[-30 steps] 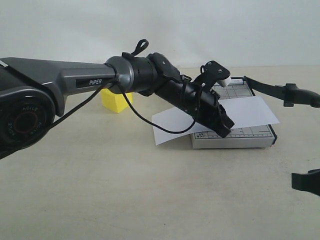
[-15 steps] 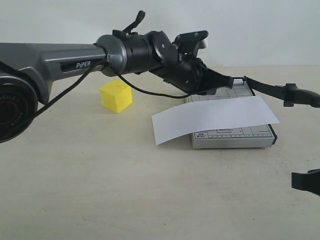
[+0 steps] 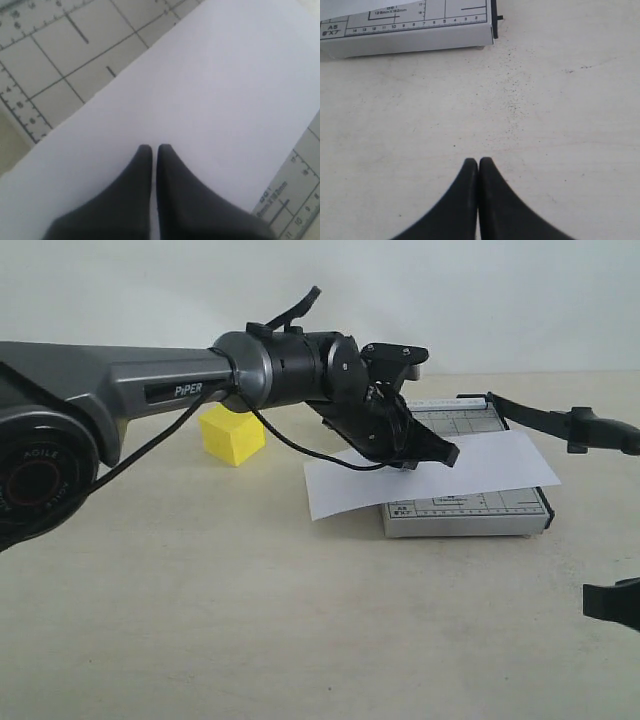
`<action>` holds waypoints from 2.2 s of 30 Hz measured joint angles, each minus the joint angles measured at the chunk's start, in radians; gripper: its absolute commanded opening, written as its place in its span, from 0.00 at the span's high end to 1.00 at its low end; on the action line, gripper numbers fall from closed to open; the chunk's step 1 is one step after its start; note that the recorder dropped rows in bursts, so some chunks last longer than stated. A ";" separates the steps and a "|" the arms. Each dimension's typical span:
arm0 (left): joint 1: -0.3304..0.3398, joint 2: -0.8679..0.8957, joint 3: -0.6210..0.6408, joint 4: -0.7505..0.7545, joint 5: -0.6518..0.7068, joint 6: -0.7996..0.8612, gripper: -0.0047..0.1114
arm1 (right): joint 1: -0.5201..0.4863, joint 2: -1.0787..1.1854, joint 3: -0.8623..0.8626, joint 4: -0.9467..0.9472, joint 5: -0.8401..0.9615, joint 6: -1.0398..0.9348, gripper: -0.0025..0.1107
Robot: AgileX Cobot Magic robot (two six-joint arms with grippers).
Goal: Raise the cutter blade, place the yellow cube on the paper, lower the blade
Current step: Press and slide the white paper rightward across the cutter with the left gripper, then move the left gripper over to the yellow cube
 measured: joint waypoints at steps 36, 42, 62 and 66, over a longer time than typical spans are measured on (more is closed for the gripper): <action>0.000 -0.287 0.226 -0.230 -0.413 0.129 0.92 | 0.000 0.000 0.000 0.021 0.002 0.000 0.98; -0.002 -0.542 0.889 -0.225 -1.013 0.138 0.92 | 0.000 0.000 0.000 0.029 0.022 0.000 0.98; 0.090 -0.692 1.321 -0.422 -1.418 0.414 0.20 | 0.000 0.000 0.000 0.029 0.003 0.000 0.98; 0.127 -0.655 1.318 -0.343 -1.429 0.210 0.02 | 0.000 0.000 0.000 0.029 0.003 0.000 0.98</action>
